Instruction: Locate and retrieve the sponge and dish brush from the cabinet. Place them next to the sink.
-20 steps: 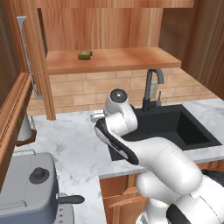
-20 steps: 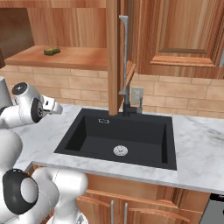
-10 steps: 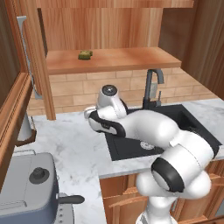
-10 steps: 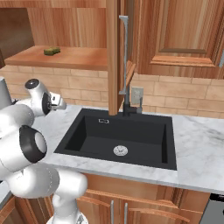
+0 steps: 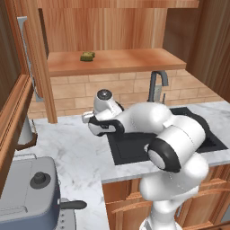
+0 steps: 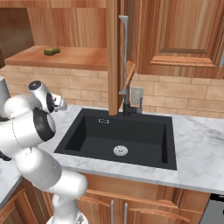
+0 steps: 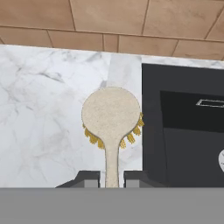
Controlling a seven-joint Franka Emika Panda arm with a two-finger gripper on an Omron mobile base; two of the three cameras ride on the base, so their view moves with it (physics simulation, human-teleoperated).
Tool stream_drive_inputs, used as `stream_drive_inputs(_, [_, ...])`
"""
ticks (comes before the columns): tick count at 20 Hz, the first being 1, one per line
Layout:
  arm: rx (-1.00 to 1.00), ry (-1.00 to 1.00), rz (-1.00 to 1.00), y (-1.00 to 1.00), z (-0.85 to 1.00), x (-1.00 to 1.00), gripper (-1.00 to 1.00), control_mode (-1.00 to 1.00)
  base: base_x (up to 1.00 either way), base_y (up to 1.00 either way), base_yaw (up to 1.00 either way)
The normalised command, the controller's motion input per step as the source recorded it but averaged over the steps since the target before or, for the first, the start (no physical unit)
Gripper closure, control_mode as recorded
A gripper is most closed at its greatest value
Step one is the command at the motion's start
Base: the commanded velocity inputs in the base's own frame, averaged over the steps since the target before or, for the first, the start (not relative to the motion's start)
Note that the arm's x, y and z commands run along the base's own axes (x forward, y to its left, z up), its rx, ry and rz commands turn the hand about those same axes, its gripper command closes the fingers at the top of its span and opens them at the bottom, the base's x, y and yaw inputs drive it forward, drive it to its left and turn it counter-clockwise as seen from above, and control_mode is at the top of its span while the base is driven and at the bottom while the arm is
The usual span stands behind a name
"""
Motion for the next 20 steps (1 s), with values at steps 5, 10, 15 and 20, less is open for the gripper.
stream_drive_inputs(5, [0.00, 0.08, 0.00, 0.00, -0.48, 0.33, 1.00, -1.00, 0.00, 0.00, 0.00])
stream_drive_inputs(10, [0.00, 0.07, 0.00, -0.02, -0.46, 0.24, 1.00, -1.00, 0.00, 0.00, 0.00])
stream_drive_inputs(15, [0.00, 0.01, 0.00, 0.00, -0.33, 0.21, 1.00, -1.00, 0.00, 0.00, 0.00])
stream_drive_inputs(20, [0.00, 0.02, 0.00, 0.00, -0.34, 0.23, 1.00, -1.00, 0.00, 0.00, 0.00])
